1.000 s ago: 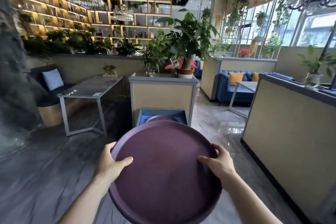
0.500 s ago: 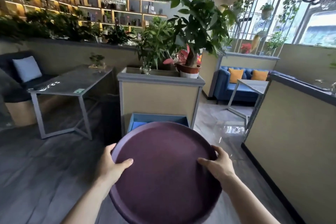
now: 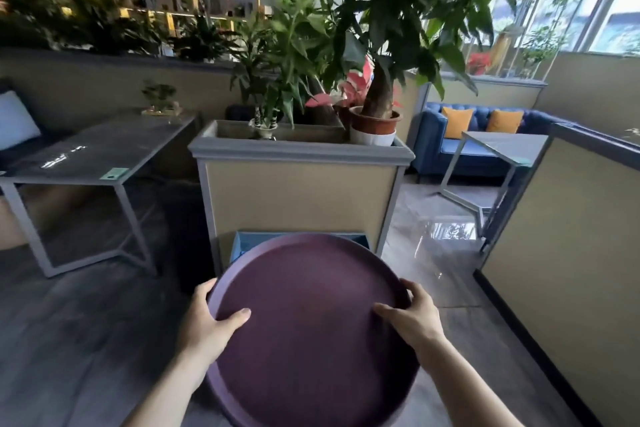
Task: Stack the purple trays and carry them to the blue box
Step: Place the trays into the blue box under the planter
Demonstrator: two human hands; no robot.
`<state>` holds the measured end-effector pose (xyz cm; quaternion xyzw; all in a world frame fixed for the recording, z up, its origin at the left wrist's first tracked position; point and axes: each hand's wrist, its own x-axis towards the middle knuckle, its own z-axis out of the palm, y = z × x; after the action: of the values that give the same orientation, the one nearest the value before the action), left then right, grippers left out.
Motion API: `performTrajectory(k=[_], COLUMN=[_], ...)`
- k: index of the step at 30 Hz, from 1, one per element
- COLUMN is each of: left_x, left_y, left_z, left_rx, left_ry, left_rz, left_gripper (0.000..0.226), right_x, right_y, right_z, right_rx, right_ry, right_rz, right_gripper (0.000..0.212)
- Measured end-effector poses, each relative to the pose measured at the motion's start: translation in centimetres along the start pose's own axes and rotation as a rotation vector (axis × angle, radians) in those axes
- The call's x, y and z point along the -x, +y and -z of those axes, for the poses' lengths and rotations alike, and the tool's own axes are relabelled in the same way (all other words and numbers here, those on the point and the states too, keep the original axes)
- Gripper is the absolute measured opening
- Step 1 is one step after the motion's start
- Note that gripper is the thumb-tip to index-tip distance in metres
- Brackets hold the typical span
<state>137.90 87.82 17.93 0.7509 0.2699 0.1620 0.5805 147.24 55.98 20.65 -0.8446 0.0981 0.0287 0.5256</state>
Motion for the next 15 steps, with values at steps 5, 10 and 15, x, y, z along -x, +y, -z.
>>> performTrajectory(k=[5,10,15], left_x=[-7.6,-14.4,-18.7], left_y=[-1.3,-3.7,-7.0], left_z=[-4.3,-8.4,-11.4], left_rx=[-0.042,-0.130,-0.235], left_ry=[0.036,0.080,0.088], left_rz=[0.028,0.113,0.258], left_gripper=[0.080,0.085,0.100], right_x=[-9.5,-18.4,-23.9], right_y=[0.4,1.4,3.3], right_z=[-3.8,-7.4,-10.8], right_rx=[-0.002,0.061,0.136], right_ry=[-0.051,-0.131,-0.193], right_rz=[-0.022,-0.055,-0.118], right_gripper=[0.072,0.070,0.064])
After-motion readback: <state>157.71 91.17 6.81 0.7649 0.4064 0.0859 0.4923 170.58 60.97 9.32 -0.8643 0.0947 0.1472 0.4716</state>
